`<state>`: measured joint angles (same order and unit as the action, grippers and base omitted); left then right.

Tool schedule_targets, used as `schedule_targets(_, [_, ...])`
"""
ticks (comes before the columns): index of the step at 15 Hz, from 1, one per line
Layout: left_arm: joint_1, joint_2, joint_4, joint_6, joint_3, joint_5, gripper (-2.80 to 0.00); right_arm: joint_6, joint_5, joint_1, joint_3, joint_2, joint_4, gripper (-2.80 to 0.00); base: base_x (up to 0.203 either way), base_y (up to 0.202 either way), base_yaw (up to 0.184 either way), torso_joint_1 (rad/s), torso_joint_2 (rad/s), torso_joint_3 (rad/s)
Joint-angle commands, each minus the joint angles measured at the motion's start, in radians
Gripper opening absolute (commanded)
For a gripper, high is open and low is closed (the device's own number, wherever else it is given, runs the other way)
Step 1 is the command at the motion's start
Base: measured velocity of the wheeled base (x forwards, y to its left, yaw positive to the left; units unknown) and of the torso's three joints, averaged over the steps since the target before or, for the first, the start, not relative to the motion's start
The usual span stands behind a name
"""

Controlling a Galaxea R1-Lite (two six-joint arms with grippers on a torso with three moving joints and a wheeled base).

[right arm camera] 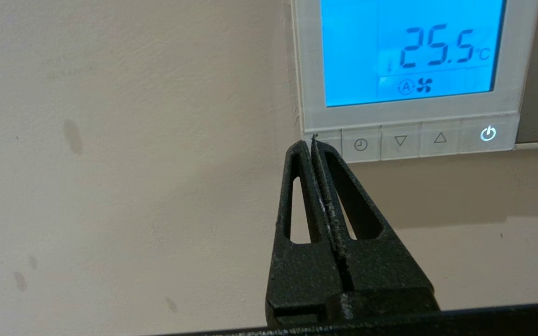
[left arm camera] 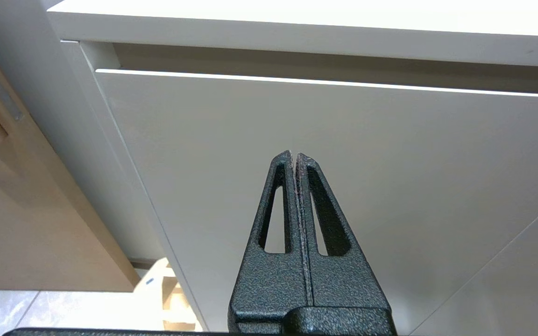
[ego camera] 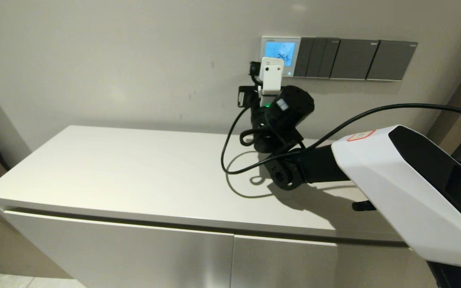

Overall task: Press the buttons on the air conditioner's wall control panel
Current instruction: Press the temperature increase button

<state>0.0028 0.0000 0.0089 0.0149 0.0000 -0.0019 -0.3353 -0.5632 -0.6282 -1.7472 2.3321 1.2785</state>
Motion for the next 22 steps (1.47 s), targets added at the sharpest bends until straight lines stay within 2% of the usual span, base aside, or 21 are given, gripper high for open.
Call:
schedule_targets(1, [0.0,0.002,0.0,0.0,0.0,0.0,-2.8,-0.002,-0.003,-0.001,0.0,-0.005,0.007,-2.8,0.0,0.0,0.0,0.0,0.0,0.0])
schedule_targets(22, [0.0,0.001,0.0,0.0,0.0,0.0,-2.8,-0.002,-0.001,0.012,-0.012,0.004,-0.001,-2.8,0.0,0.0,0.0,0.0,0.0,0.0])
